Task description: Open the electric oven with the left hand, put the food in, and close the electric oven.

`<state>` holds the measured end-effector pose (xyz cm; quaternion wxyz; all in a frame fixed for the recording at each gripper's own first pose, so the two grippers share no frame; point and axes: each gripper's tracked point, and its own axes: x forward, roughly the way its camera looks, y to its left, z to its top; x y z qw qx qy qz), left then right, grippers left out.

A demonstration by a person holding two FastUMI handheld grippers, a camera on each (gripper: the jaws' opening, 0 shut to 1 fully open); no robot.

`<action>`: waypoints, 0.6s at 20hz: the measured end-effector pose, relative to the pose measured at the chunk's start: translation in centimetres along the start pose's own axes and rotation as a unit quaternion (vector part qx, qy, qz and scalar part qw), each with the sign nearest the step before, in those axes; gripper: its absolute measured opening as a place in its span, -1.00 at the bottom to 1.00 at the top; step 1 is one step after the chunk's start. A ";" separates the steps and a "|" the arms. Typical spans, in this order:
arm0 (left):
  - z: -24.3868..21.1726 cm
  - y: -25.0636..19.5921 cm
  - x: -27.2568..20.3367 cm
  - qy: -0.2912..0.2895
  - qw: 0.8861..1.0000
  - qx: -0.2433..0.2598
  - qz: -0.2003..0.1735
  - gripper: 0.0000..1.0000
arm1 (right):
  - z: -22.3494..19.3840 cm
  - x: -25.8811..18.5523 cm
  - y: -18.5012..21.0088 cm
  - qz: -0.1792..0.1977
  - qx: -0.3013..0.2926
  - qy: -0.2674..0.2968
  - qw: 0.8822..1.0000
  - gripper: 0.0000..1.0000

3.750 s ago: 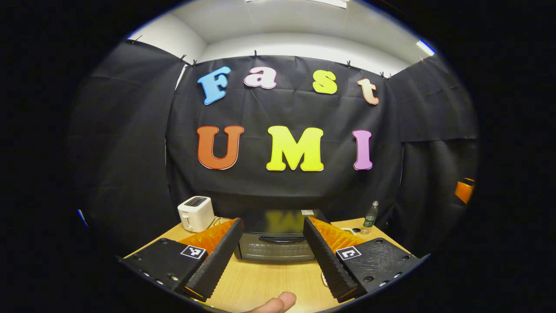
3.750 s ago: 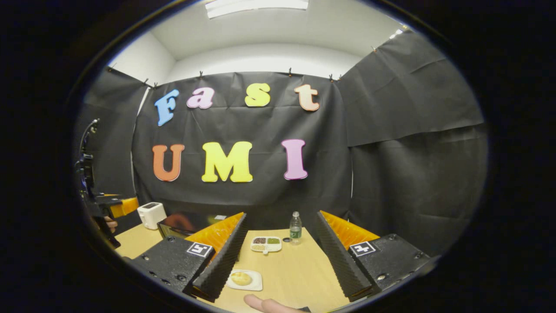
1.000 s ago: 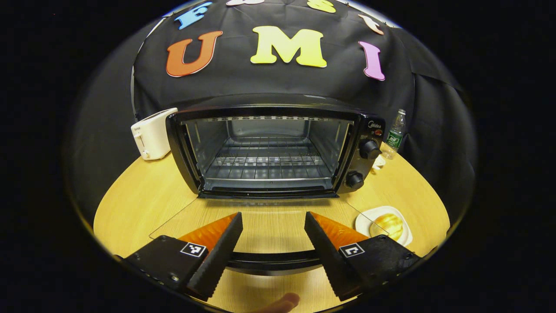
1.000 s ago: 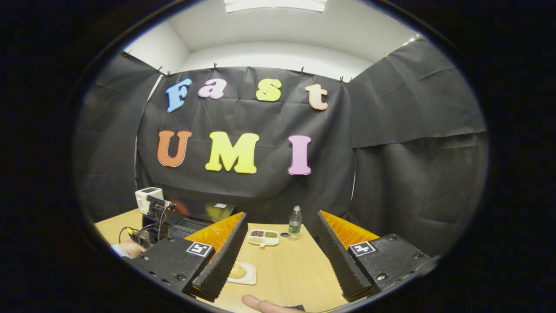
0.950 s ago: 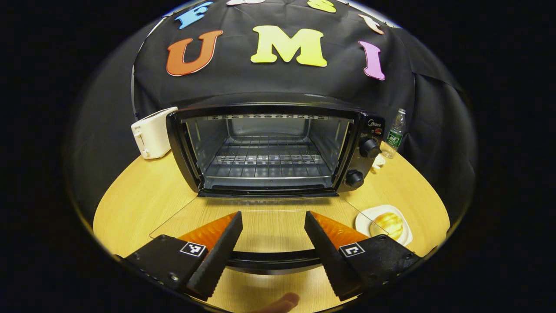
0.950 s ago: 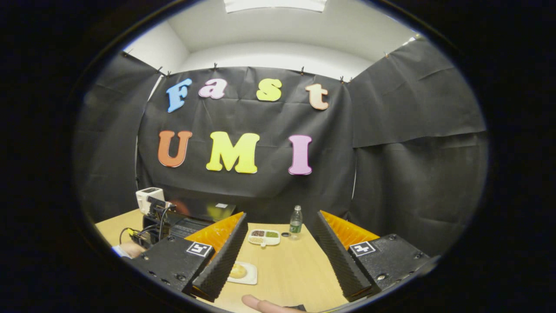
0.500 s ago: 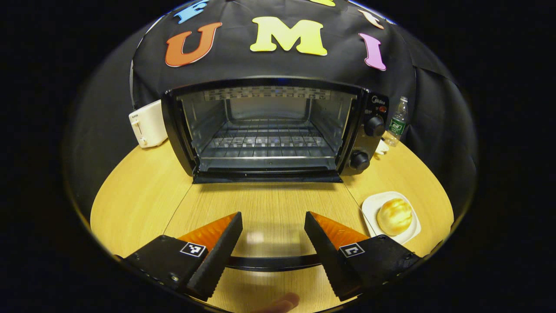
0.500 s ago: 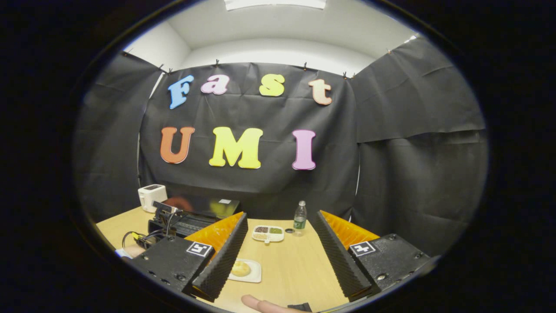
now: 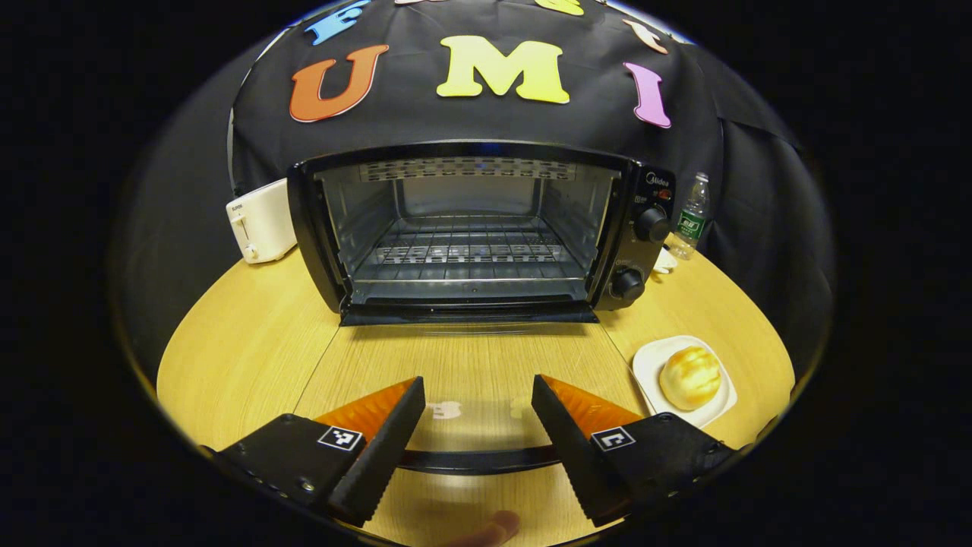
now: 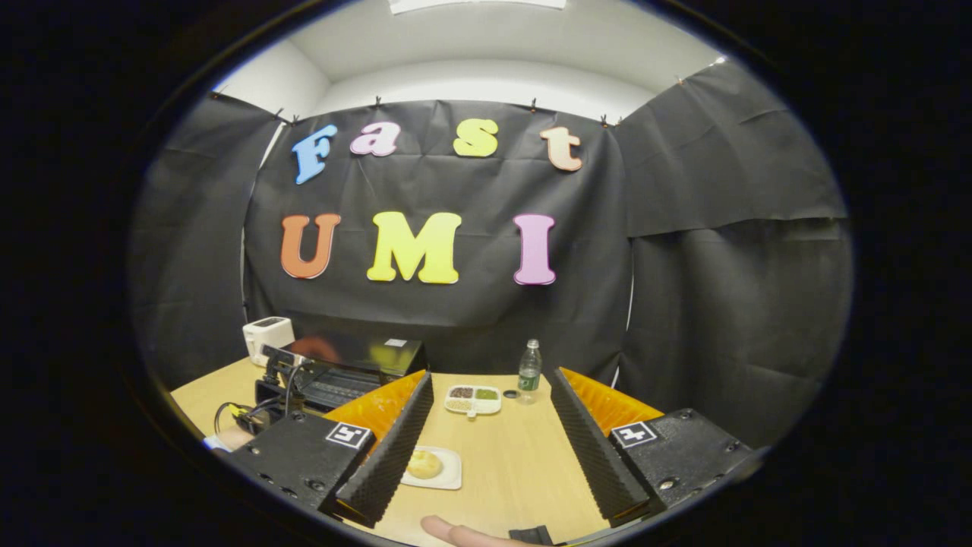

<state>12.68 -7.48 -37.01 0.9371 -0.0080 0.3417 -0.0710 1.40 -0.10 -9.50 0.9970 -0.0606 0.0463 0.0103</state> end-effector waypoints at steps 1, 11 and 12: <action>1.0 0.1 -0.6 -0.013 1.000 -0.004 -0.001 0.88 | -0.1 0.1 0.0 0.000 0.001 0.000 1.000 0.99; 12.1 -0.1 -15.8 -0.197 0.980 0.001 0.010 0.87 | -5.3 3.3 1.6 -0.002 -0.005 0.031 1.000 0.92; 13.1 -0.2 -17.7 -0.219 0.976 0.005 0.010 0.86 | -6.1 3.9 1.8 -0.002 -0.007 0.035 0.999 0.92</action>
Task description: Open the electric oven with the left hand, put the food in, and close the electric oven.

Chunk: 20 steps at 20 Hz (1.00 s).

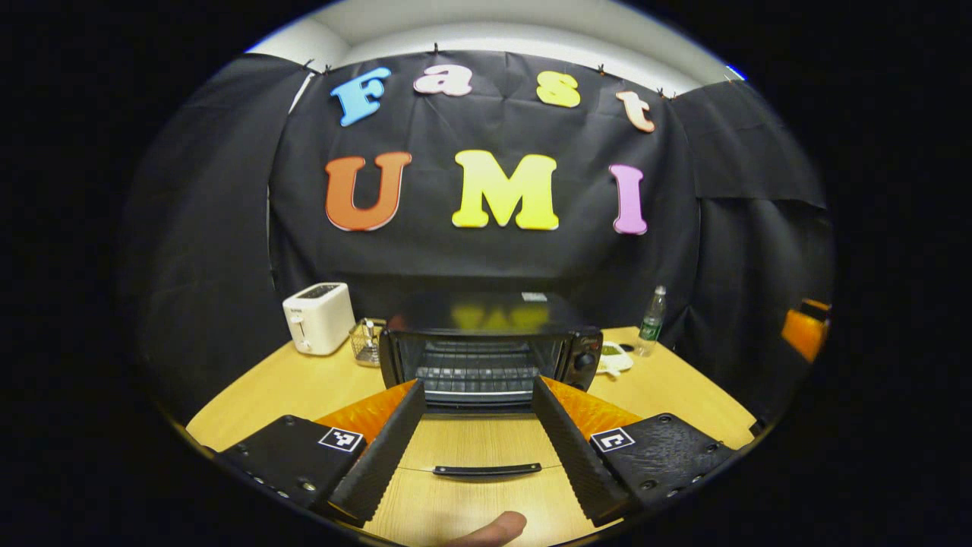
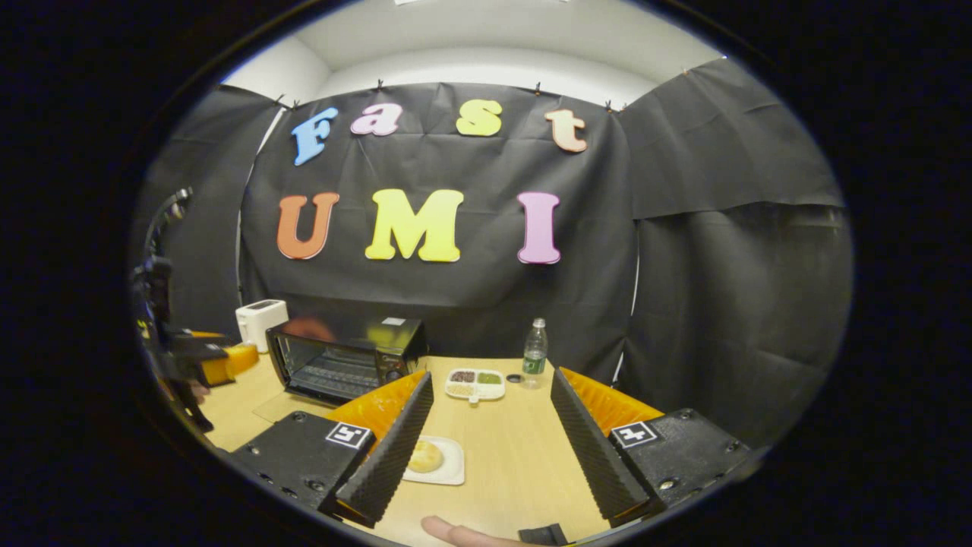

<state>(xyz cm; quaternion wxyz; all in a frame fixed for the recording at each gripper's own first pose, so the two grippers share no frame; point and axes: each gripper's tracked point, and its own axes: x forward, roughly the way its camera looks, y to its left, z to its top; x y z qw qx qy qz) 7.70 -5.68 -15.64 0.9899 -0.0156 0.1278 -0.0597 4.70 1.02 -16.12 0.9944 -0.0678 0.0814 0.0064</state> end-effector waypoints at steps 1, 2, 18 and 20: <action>1.4 0.1 -1.5 -0.018 1.000 0.004 0.002 0.86 | -0.9 0.6 0.4 0.000 -0.002 0.005 1.000 0.99; 2.6 0.1 -2.7 -0.041 0.999 0.008 0.005 0.67 | -1.8 1.3 0.7 0.000 -0.003 0.011 1.000 0.99; 9.4 0.2 -16.4 -0.168 0.985 0.034 -0.005 0.87 | -21.2 11.9 11.7 0.083 0.055 0.176 0.979 0.93; 9.2 0.4 -16.6 -0.166 0.986 0.029 -0.006 0.69 | -22.1 12.5 11.5 0.071 0.052 0.192 0.977 1.00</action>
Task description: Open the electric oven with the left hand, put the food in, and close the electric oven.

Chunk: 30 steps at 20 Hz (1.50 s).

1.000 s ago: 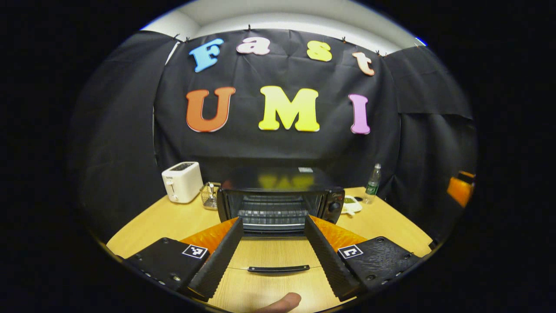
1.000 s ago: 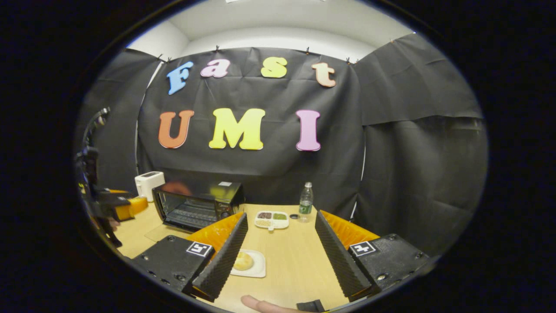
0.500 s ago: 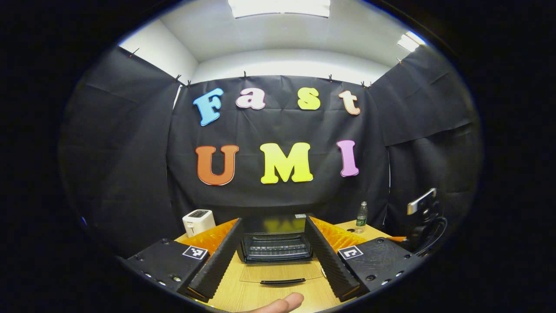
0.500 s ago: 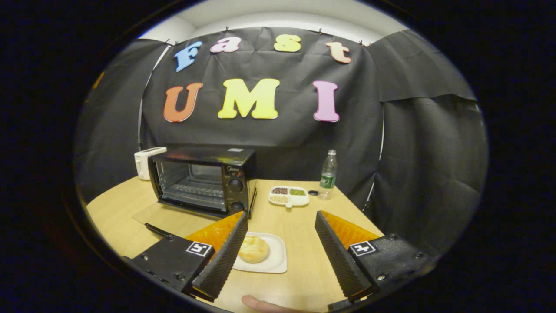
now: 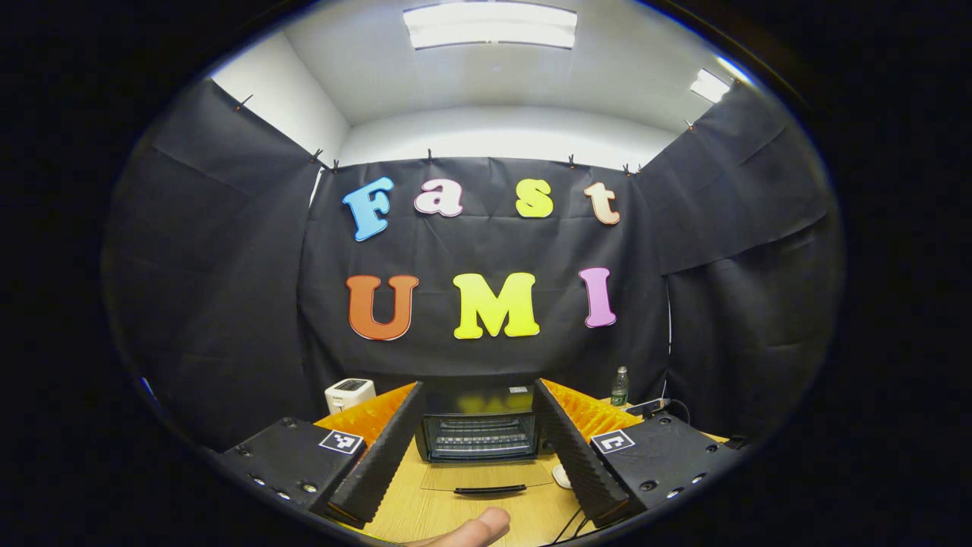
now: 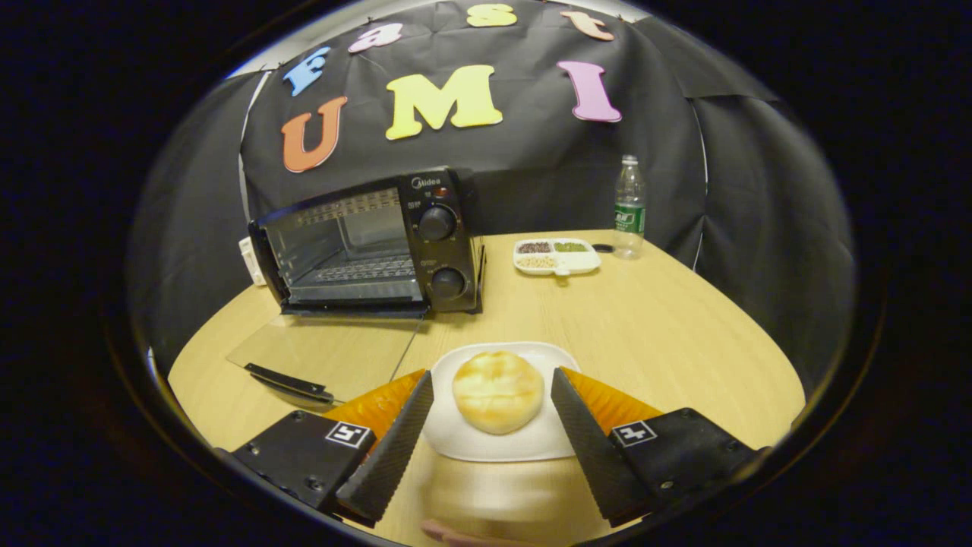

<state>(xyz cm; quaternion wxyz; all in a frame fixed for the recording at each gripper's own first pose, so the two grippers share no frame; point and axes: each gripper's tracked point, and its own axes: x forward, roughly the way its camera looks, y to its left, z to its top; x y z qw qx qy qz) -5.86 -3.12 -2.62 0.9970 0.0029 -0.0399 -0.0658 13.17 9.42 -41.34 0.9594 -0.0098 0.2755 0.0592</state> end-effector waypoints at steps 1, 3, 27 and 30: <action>0.0 0.2 -0.1 0.002 1.000 -0.001 0.001 0.67 | -0.2 0.4 -0.2 -0.005 0.001 0.004 1.000 1.00; -0.4 0.7 -0.2 0.007 1.000 -0.006 0.003 0.86 | -0.4 1.1 -0.2 -0.008 -0.001 0.010 1.000 0.99; -2.0 8.5 0.6 0.046 0.995 -0.071 0.044 0.83 | 7.2 -3.9 9.2 0.087 0.107 -0.045 0.989 0.57; -2.1 9.6 1.0 0.043 0.995 -0.070 0.050 0.84 | 7.8 -2.7 12.6 0.125 0.151 -0.037 0.980 0.56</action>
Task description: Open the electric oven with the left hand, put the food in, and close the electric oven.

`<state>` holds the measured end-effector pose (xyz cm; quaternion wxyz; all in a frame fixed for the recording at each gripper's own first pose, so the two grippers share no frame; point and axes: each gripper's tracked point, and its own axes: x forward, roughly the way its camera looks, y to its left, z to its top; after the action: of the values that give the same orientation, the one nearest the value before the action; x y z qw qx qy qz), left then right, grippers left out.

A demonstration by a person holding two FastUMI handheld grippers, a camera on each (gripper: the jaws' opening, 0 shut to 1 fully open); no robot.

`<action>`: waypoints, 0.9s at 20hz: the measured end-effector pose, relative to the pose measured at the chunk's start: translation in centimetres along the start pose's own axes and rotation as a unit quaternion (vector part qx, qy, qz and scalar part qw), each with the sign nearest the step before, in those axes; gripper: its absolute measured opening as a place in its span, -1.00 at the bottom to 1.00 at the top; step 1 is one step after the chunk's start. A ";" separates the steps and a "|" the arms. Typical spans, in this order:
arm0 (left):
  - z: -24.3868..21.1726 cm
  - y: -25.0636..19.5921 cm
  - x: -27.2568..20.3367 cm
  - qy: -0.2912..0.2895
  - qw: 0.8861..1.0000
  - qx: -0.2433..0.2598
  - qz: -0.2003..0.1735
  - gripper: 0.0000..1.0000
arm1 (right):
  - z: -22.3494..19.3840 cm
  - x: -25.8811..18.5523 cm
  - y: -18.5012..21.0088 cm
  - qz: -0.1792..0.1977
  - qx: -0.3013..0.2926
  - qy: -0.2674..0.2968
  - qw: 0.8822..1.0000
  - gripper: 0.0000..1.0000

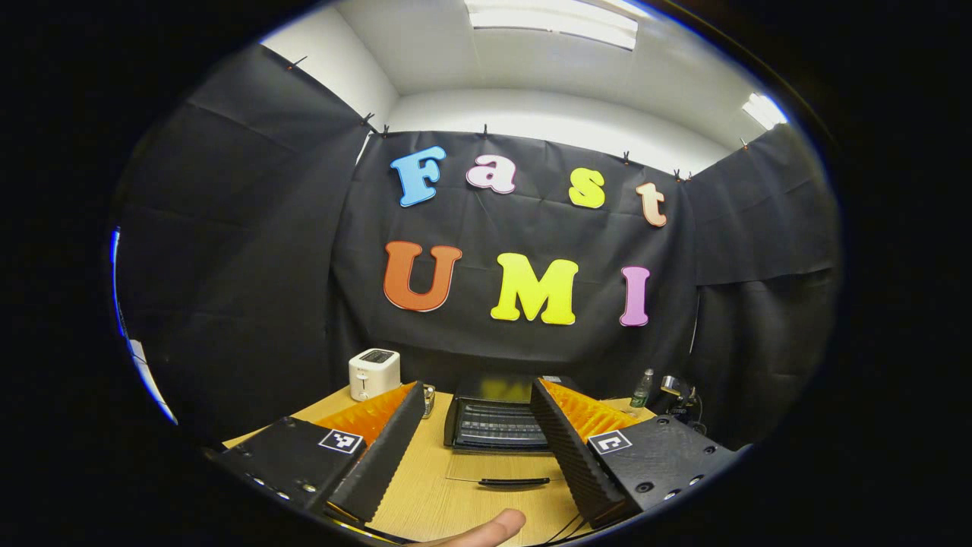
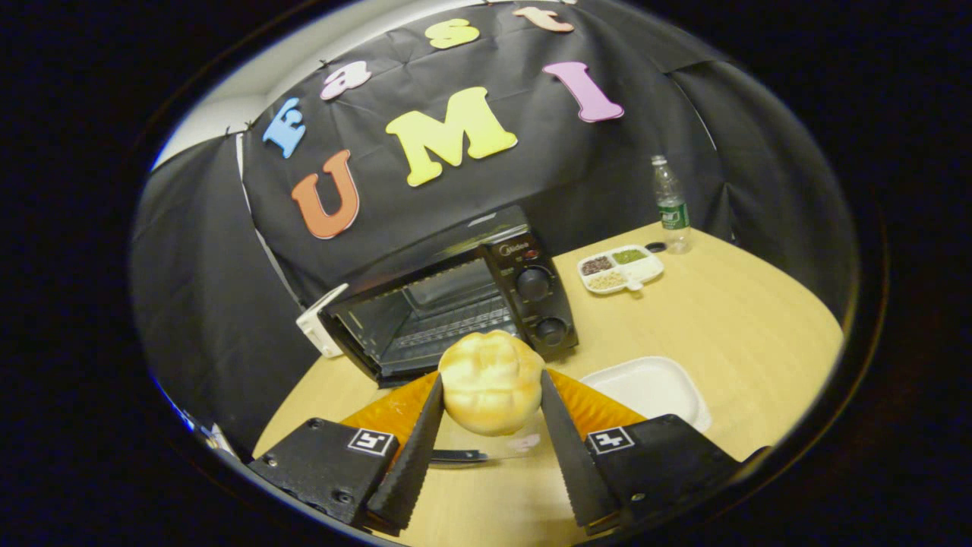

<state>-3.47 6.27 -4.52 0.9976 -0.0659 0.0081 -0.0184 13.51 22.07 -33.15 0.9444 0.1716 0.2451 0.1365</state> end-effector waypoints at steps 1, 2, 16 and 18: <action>0.0 0.3 0.0 0.001 1.000 0.001 0.002 0.84 | -0.7 0.8 1.1 0.013 0.019 0.009 1.000 0.56; -0.1 0.4 0.1 0.002 1.000 0.001 0.004 0.84 | -1.0 1.7 2.2 0.027 0.045 0.011 0.999 0.49; -1.7 5.7 4.8 0.035 0.998 0.001 0.056 0.84 | 1.1 17.5 7.2 -0.015 0.094 -0.065 0.993 0.55; -1.9 6.3 5.6 0.035 0.998 -0.004 0.061 0.84 | 1.9 19.2 6.8 -0.028 0.079 -0.076 0.994 0.56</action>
<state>2.35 12.01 -7.33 0.9958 -0.0685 0.0466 0.0398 29.50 34.28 -36.94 0.9471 0.2487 0.1877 0.0772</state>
